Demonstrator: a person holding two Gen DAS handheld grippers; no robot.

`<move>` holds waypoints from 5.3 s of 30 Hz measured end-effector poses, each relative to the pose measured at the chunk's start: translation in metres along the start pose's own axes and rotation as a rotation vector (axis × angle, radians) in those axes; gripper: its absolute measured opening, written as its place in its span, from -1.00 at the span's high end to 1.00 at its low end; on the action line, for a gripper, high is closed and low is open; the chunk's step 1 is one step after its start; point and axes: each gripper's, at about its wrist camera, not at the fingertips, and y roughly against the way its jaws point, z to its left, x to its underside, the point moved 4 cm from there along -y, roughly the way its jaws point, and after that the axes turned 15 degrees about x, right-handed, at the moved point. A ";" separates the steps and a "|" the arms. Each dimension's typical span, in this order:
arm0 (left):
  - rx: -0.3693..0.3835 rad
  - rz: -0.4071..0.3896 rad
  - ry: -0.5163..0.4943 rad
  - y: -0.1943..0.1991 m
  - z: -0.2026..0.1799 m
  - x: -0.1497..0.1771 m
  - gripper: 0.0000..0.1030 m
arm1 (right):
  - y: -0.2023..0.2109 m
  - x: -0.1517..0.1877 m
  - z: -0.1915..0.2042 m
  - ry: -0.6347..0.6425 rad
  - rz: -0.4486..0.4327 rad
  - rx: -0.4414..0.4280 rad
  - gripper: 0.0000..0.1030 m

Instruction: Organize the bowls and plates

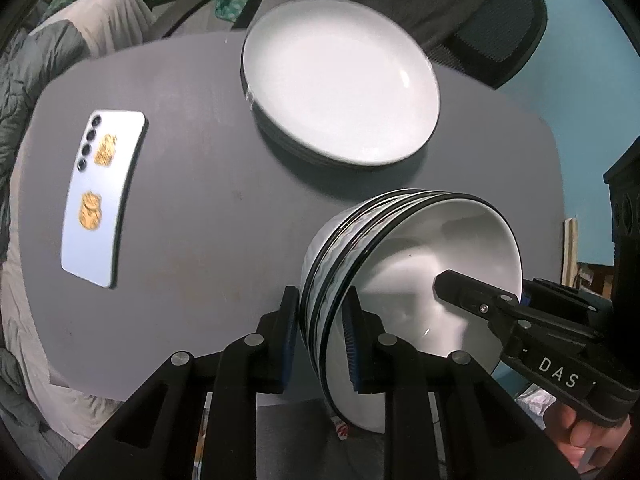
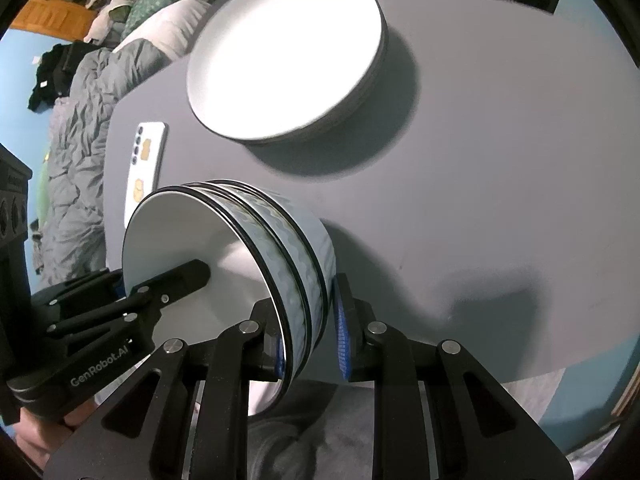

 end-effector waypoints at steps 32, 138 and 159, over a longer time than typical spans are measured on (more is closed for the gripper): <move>-0.046 -0.033 0.051 -0.007 0.014 -0.132 0.60 | -0.001 -0.139 -0.005 0.081 0.014 0.035 0.65; -0.088 -0.469 -0.127 0.182 -0.066 0.005 -0.64 | 0.195 -0.033 -0.002 0.021 -0.489 0.186 -0.31; -0.086 -0.462 -0.108 0.184 -0.066 -0.001 -0.64 | 0.194 -0.034 0.007 0.025 -0.487 0.183 -0.31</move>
